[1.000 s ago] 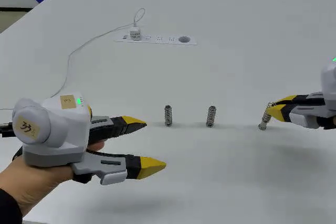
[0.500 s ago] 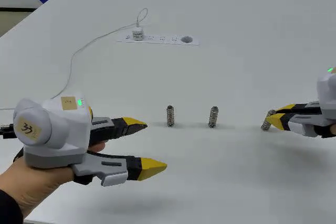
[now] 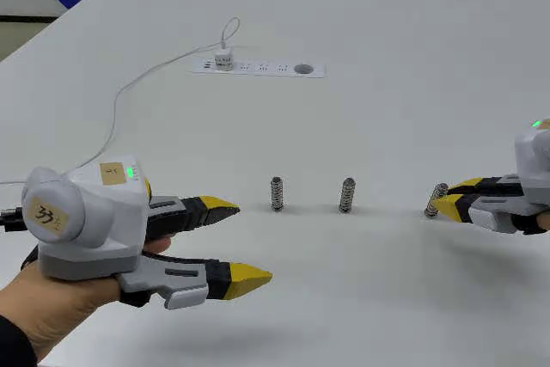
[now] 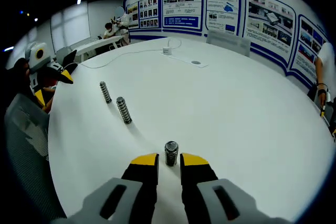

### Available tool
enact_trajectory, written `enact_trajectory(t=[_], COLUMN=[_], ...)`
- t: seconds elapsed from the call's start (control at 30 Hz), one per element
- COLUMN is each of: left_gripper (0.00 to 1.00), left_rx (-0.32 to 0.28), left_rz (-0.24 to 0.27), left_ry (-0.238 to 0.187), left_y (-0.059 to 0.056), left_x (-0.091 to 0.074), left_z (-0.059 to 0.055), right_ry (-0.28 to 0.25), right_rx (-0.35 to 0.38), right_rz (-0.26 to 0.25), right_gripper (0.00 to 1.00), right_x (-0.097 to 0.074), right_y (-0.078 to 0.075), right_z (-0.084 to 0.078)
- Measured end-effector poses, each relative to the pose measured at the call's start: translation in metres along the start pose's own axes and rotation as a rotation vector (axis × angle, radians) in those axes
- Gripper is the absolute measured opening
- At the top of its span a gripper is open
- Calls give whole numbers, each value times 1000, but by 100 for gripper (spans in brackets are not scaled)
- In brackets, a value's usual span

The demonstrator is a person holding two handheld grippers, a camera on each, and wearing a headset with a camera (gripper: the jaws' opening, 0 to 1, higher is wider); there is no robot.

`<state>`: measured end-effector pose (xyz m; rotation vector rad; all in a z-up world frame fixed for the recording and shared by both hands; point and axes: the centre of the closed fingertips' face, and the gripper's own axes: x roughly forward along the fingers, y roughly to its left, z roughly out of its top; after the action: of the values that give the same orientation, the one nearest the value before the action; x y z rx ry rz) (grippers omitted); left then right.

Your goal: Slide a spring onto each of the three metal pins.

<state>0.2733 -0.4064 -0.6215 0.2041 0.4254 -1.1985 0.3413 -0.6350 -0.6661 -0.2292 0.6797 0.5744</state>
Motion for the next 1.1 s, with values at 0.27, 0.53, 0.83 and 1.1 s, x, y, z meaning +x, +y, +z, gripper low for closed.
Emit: enact_trajectory(t=[0.27, 0.53, 0.83, 1.1], left_gripper=[58, 58, 60, 61], left_rx=[-5, -10, -19, -31], left_rz=[-1, 0, 3, 11], left_ry=[1, 2, 3, 4], left_y=[1, 4, 7, 10], left_x=[0, 2, 2, 1], left_z=[-4, -8, -12, -16], right_ry=[2, -26, -62, -65], right_rx=[-15, -22, -56, -77], right_rz=[2, 8, 27, 40], right_gripper=[23, 30, 37, 40], right_x=[-9, -20, -30, -36], right_y=[6, 14, 26, 37], right_z=[-4, -1, 2, -4])
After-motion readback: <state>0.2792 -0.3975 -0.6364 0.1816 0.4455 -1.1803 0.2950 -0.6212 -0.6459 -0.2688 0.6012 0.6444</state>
